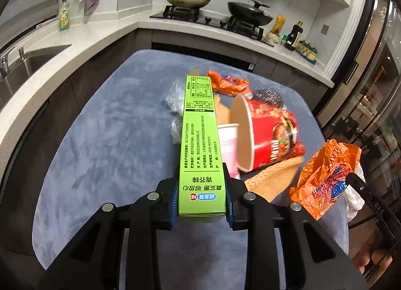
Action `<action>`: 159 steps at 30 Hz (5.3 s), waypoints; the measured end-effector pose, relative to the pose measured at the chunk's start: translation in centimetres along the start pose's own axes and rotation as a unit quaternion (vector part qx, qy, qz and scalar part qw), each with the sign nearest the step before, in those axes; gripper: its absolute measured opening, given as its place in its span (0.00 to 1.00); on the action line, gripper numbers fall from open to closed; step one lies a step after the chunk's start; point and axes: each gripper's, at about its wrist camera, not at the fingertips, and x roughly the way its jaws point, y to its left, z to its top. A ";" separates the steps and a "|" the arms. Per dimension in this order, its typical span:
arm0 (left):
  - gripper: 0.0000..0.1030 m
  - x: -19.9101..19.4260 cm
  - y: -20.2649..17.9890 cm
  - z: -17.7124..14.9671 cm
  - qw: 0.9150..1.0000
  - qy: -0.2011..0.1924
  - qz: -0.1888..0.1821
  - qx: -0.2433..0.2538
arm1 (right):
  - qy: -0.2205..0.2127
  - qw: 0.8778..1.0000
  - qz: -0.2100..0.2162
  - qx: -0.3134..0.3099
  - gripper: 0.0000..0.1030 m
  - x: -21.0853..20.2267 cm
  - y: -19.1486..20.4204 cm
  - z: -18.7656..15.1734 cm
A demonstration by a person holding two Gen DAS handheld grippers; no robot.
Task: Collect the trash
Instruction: 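Carry the green box and orange bag over the white trash bin, then open both tools to drop the box and bag into the bin, then grasp the pink paper cup with the left tool while the right tool grasps the red plastic bag, then carry the pink cup and red bag over the trash bin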
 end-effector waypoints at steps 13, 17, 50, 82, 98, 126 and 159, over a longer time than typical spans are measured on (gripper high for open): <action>0.26 -3.1 -9.6 1.8 0.992 -0.039 -0.082 0.088 | -0.107 0.991 -0.076 0.024 0.03 -7.5 -6.4 3.5; 0.26 -2.4 -14.7 1.4 0.982 -0.028 -0.132 0.131 | -0.126 0.984 -0.115 0.048 0.03 -9.1 -10.0 4.0; 0.41 11.4 -43.7 -5.3 0.913 0.073 -0.275 0.292 | -0.089 0.948 -0.245 0.185 0.09 -5.4 -31.3 4.6; 0.71 6.8 -26.3 1.1 0.975 -0.003 -0.161 0.156 | -0.101 0.982 -0.136 0.086 0.39 -3.9 -16.2 5.7; 0.85 4.8 -10.2 2.6 0.998 -0.033 -0.028 0.050 | -0.041 0.997 -0.059 0.027 0.53 0.7 -5.1 3.3; 0.85 10.5 0.9 1.2 0.998 0.035 0.023 -0.052 | 0.043 0.998 -0.047 -0.009 0.53 13.1 1.7 2.8; 0.49 5.9 -1.5 1.8 1.000 0.001 -0.015 -0.014 | -0.004 0.999 -0.041 0.006 0.27 8.7 0.4 4.2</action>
